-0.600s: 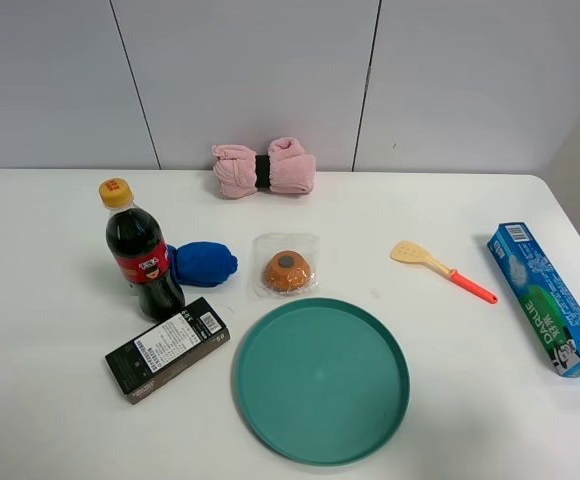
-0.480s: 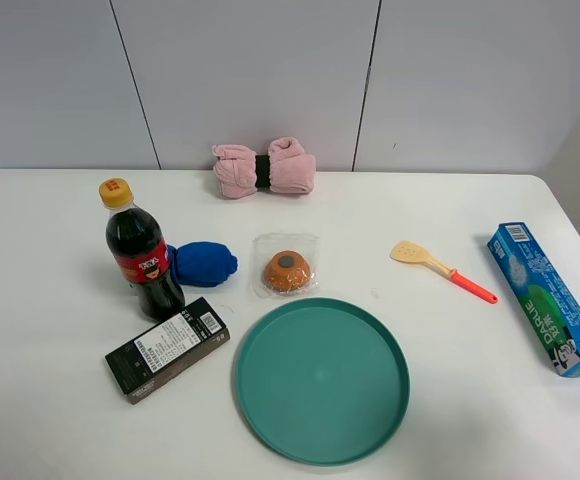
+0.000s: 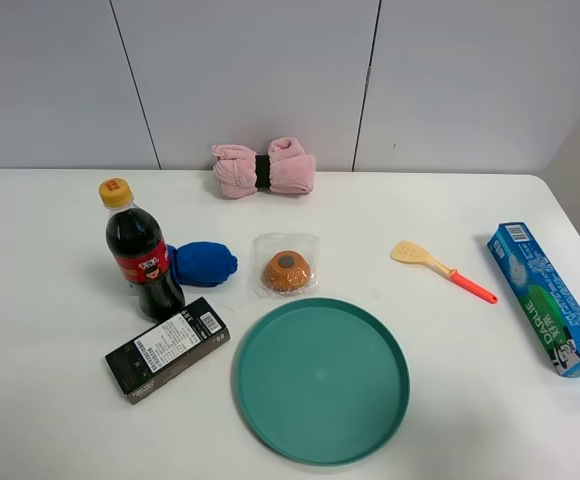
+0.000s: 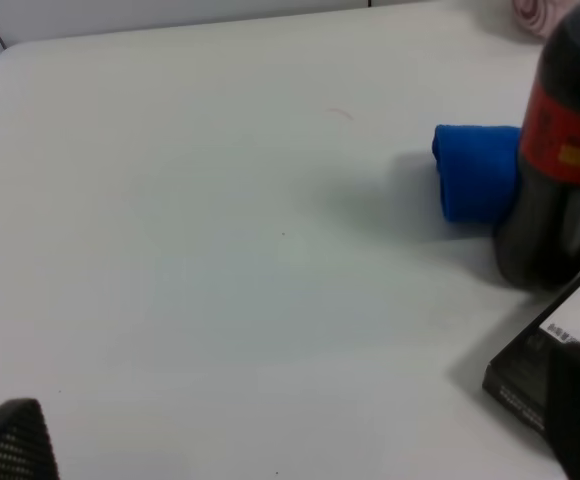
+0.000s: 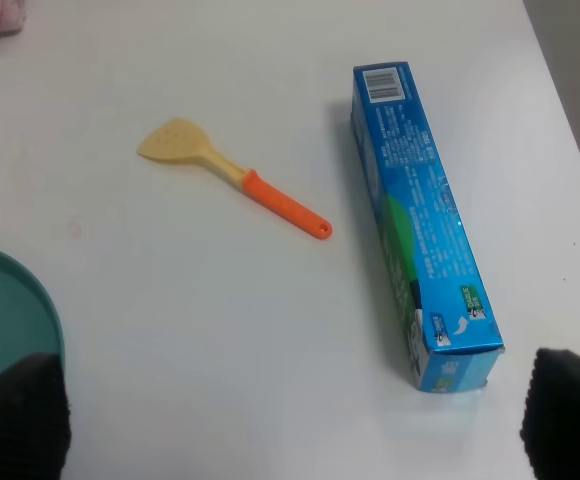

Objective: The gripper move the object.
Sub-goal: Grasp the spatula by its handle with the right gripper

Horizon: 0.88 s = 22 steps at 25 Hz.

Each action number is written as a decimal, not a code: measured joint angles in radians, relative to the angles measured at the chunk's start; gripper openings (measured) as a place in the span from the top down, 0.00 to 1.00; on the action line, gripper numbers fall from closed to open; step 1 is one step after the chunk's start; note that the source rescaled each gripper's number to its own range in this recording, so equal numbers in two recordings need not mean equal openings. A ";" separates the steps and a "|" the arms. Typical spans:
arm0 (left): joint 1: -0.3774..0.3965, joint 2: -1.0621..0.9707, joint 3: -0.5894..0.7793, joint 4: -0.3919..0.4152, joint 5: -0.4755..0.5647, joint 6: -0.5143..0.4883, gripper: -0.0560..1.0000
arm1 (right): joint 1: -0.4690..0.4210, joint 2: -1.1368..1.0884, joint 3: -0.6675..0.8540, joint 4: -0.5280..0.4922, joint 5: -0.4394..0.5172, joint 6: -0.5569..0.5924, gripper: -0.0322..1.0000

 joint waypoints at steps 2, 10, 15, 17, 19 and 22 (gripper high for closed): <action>0.000 0.000 0.000 0.000 0.000 0.000 0.00 | 0.000 0.000 0.000 0.000 0.000 0.000 0.12; 0.000 0.000 0.000 0.000 0.000 0.000 0.00 | 0.000 0.000 0.000 0.000 0.000 0.000 0.12; 0.000 0.000 0.000 0.000 0.000 0.000 0.00 | 0.000 0.000 0.000 0.000 0.000 0.000 0.12; 0.000 0.000 0.000 0.000 0.000 0.000 0.00 | 0.000 0.000 0.000 0.000 0.000 0.000 0.12; 0.000 0.000 0.000 0.000 0.000 0.000 0.00 | 0.000 0.000 0.000 0.000 0.000 0.000 0.09; 0.000 0.000 0.000 0.000 0.000 0.000 0.00 | 0.000 0.000 0.000 0.000 0.000 0.000 0.02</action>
